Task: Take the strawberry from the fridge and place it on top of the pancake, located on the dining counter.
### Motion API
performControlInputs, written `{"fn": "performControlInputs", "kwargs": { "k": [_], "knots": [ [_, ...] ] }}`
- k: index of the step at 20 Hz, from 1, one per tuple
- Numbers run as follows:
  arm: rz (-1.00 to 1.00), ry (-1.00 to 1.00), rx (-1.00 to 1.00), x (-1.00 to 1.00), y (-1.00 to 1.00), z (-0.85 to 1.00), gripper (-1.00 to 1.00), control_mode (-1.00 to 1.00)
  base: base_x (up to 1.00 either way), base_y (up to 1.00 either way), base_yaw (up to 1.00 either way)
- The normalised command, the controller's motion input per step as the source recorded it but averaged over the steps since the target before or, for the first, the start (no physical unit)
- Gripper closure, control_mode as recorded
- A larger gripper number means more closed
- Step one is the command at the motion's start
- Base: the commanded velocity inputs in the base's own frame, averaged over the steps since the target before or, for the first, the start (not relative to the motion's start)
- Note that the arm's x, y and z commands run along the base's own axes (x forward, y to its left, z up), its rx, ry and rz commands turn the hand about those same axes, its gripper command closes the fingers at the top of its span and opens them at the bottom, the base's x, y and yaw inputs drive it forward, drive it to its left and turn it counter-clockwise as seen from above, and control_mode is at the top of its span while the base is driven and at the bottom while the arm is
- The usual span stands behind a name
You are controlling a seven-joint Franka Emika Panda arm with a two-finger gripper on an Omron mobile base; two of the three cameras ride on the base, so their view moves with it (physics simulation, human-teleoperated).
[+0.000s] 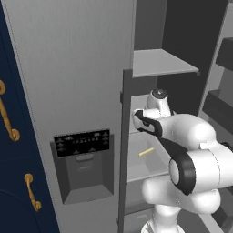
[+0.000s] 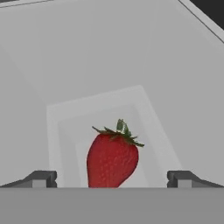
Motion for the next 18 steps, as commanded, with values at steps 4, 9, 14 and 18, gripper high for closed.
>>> {"fn": "performControlInputs", "kwargs": {
  "k": [4,9,14,18],
  "knots": [
    [0.0,0.0,0.0,0.26,0.0,-0.12,-1.0,-1.0,0.0,0.0,0.0],
    [0.0,0.0,0.0,0.24,0.0,-0.14,-1.0,-1.0,0.0,0.0,0.0],
    [0.0,0.0,0.0,0.03,0.0,-0.25,1.0,-1.0,0.0,0.0,0.0],
    [0.0,-0.01,0.0,-0.27,0.0,-0.26,1.0,-1.0,0.0,0.0,0.0]
  ]
}}
